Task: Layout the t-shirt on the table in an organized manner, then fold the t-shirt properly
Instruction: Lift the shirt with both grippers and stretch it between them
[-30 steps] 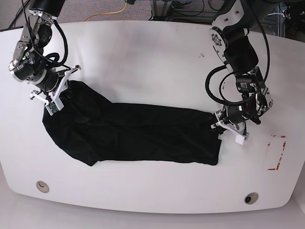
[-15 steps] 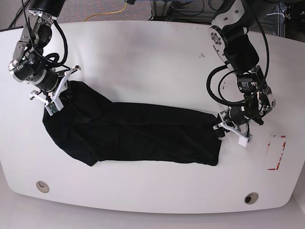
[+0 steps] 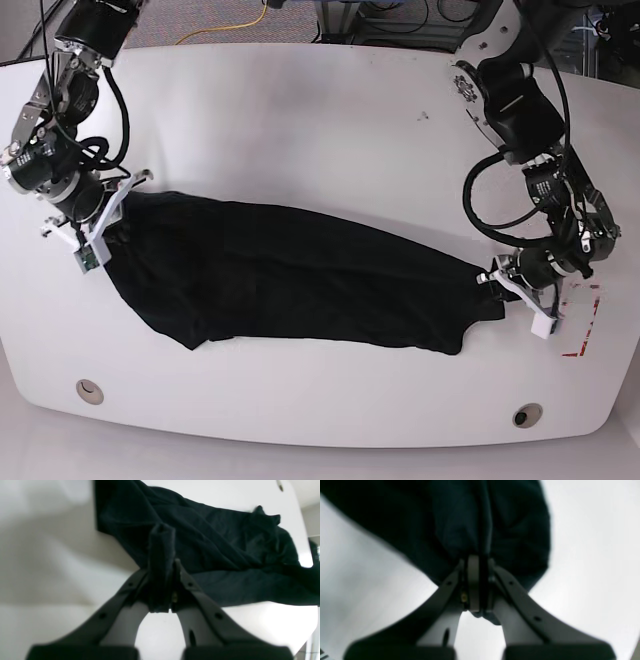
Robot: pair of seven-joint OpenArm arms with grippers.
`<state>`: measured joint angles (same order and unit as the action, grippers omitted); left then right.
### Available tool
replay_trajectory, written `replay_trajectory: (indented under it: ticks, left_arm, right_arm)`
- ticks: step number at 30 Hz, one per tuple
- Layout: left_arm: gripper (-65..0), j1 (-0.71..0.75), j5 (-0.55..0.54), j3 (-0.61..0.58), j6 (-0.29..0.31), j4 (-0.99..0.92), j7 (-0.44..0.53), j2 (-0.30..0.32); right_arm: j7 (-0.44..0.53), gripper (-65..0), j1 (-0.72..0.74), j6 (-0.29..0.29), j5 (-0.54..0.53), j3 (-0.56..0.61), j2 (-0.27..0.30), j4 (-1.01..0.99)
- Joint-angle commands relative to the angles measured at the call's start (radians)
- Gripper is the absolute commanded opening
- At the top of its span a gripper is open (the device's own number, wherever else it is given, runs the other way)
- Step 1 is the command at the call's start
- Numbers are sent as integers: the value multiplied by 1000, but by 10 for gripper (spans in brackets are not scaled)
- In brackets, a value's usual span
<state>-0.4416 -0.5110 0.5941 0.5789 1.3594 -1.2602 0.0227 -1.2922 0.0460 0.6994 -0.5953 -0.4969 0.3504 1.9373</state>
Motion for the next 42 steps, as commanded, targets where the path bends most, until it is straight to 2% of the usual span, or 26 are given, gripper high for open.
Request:
replay_trajectory:
  ticks: [1,4,8,18,24,30,38,42]
  left_arm:
    - [-650,-46,-84,-23,6,51,-5,43]
    - [-650,-84,-148,-33,6,101,-19,72]
    - [-650,-158,-180,-41,10,124,-66,95]
    - [-647,-472,-179,-50,14,84,-94,132]
    - [-650,-584,-148,-73,91,81,-125,128]
    - [-650,-664,-133,-47,94,99,-136,127]
    - [-650,-862,-130,-52,94,94,-136,136]
    - [-650,-867,-130,-76,94,42,-136,162]
  right_arm:
    - [-4,-647,81,-1,-5,-7,20,17]
    - [-23,-645,160,-1,-5,-7,23,15]
    - [-27,-644,256,-1,-2,-3,28,1]
    - [-25,-644,579,-1,84,50,95,-244]
    - [-14,-644,808,-1,154,131,118,-419]
    - [33,-644,974,-1,191,189,120,-522]
    - [43,-644,1196,-1,219,272,121,-652]
    - [53,-644,1257,-1,220,297,120,-680]
